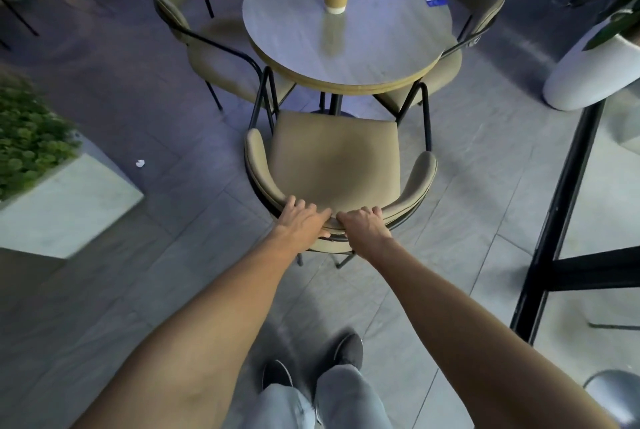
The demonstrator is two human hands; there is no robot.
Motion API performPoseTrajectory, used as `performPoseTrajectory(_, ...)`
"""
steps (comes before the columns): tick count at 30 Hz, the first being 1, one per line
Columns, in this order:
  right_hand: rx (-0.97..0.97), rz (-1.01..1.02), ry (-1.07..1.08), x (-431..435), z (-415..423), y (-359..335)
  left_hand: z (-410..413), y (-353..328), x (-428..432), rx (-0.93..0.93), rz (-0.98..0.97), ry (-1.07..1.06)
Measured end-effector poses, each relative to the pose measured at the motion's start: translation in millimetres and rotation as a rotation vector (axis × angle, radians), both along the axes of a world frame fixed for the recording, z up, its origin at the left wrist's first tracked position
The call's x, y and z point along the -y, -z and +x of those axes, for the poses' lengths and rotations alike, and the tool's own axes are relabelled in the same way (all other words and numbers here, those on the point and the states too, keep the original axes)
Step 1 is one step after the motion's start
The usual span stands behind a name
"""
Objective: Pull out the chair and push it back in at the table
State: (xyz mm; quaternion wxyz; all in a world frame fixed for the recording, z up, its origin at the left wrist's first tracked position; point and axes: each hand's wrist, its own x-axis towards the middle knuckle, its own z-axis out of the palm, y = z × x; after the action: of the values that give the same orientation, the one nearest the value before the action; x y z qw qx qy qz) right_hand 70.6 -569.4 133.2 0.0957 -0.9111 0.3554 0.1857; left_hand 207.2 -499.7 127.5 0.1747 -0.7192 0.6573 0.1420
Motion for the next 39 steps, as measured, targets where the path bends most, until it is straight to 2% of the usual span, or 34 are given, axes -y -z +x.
performPoseTrajectory(4, 0.007, 0.009, -0.024, 2.8, -7.5, 0.3, -7.9, 1.7, -1.4, 0.028, -0.003, -0.013)
performPoseTrajectory(22, -0.034, 0.019, -0.057, -1.0, -47.8, -10.4, -53.9, -0.5, -10.2, -0.053, 0.008, -0.089)
performPoseTrajectory(33, -0.050, -0.030, -0.080, -4.2, -52.5, -6.0, -51.2, 6.7, -20.8, -0.177, -0.086, -0.095)
performPoseTrajectory(39, -0.095, -0.039, -0.078, -11.3, -50.3, -9.3, -49.7, 11.5, -28.3, -0.178, -0.106, -0.074)
